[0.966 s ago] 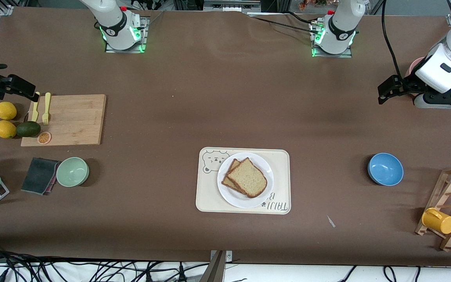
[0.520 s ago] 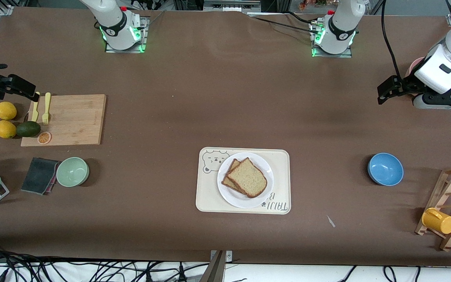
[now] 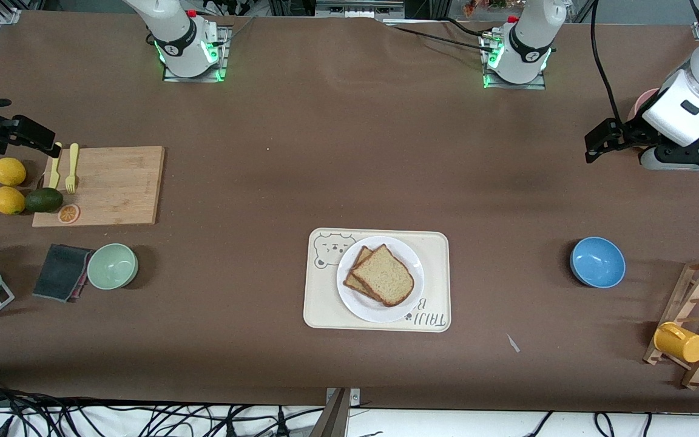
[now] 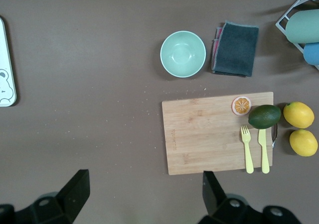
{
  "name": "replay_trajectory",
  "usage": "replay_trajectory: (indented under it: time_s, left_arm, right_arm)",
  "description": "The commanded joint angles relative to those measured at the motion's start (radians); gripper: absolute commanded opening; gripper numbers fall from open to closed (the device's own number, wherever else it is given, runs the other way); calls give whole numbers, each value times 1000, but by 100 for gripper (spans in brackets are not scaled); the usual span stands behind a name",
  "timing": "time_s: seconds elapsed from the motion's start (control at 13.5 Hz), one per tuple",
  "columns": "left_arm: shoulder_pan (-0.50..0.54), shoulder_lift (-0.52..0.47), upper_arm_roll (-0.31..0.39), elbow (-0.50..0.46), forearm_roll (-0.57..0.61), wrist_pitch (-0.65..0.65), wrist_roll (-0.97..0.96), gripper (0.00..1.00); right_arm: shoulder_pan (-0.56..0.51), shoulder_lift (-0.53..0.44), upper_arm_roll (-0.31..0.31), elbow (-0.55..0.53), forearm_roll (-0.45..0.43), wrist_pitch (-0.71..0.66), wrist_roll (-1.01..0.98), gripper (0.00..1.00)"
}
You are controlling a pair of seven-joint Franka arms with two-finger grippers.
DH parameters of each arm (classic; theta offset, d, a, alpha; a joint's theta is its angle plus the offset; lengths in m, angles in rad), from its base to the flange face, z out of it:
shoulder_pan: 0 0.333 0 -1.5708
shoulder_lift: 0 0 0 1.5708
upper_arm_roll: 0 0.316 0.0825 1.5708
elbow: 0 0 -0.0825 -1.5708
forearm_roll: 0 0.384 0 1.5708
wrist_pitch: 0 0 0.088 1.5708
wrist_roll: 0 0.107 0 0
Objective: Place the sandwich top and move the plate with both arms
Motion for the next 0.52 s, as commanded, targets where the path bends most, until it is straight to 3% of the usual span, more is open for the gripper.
replay_trajectory:
  time_s: [0.0, 0.45]
  left_arm:
    - [0, 3, 5, 4, -11, 8, 9, 100]
    - [0, 3, 5, 3, -11, 6, 9, 100]
  right_arm:
    - [-3, -16, 1, -1, 3, -9, 6, 100]
    - [-3, -16, 3, -1, -3, -8, 6, 100]
